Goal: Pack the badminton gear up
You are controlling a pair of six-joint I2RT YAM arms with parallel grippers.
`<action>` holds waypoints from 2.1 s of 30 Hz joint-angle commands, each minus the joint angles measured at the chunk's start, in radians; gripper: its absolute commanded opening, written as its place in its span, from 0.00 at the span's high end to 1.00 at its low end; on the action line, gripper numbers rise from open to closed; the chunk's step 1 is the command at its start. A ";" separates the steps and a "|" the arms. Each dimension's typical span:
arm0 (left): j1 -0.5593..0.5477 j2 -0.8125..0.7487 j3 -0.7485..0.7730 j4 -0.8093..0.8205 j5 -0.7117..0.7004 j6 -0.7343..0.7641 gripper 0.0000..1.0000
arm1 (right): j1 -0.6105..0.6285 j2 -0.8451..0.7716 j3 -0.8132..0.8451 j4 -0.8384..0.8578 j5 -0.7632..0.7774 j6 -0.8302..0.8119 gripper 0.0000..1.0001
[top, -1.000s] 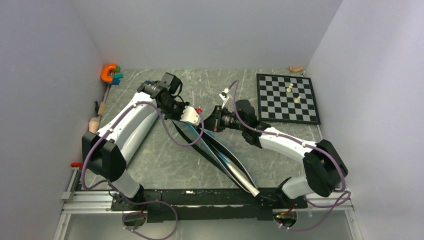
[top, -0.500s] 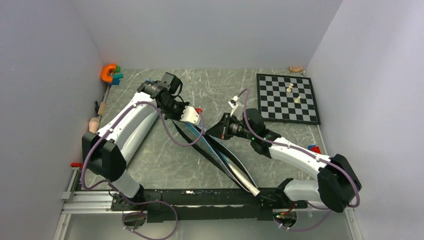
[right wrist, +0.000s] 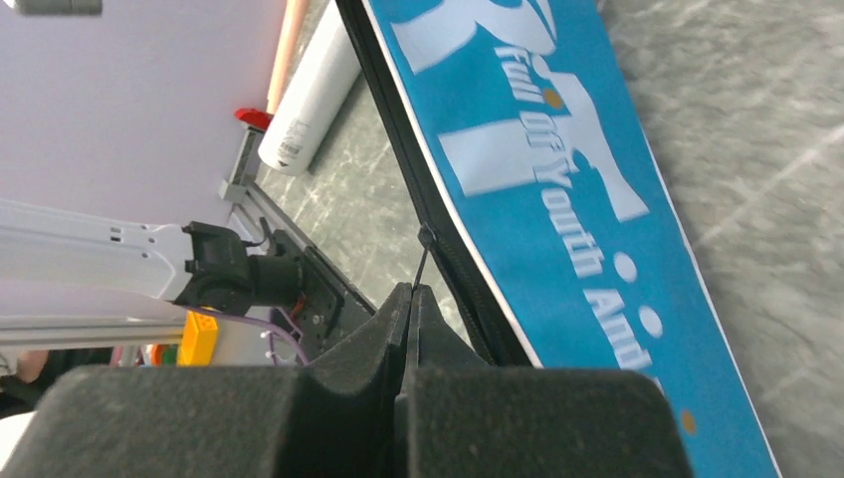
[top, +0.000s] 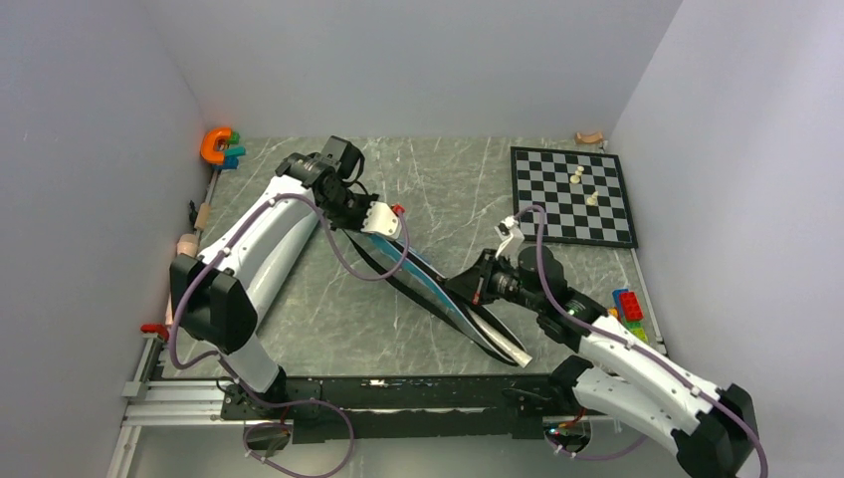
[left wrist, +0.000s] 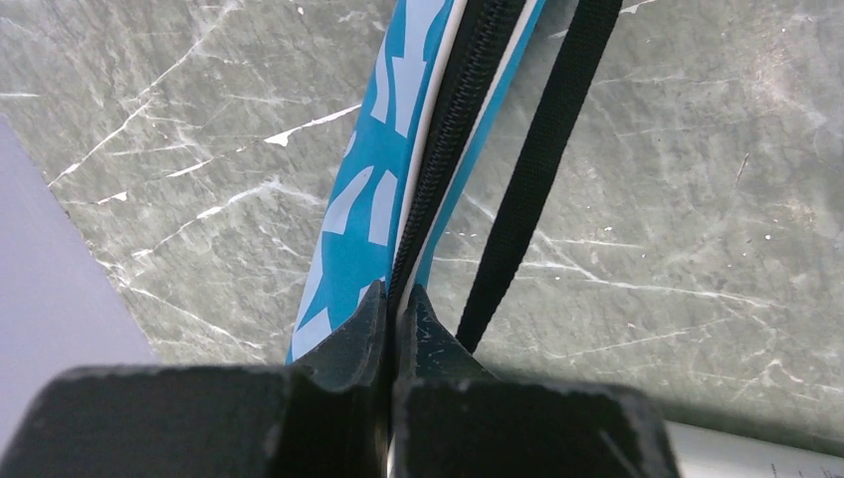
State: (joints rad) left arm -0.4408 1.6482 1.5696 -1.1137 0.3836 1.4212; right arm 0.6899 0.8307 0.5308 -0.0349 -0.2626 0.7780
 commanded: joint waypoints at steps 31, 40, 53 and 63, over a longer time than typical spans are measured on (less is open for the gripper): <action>-0.410 -0.031 -0.193 0.345 -0.024 -0.277 0.01 | 0.003 -0.248 0.053 -0.329 0.094 0.034 1.00; -0.445 0.011 -0.221 0.454 -0.067 -0.329 0.01 | 0.003 -0.259 0.054 -0.334 0.097 0.042 1.00; -0.510 0.069 -0.180 0.418 -0.019 -0.325 0.37 | 0.004 -0.249 0.065 -0.314 0.095 0.054 1.00; -0.526 0.077 -0.102 0.376 -0.040 -0.315 0.81 | 0.001 -0.226 0.118 -0.329 0.105 0.027 1.00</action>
State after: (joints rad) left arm -0.9619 1.7260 1.3922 -0.7162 0.3340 1.1072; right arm 0.6899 0.6048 0.5598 -0.4191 -0.1585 0.8116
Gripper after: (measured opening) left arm 0.268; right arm 0.007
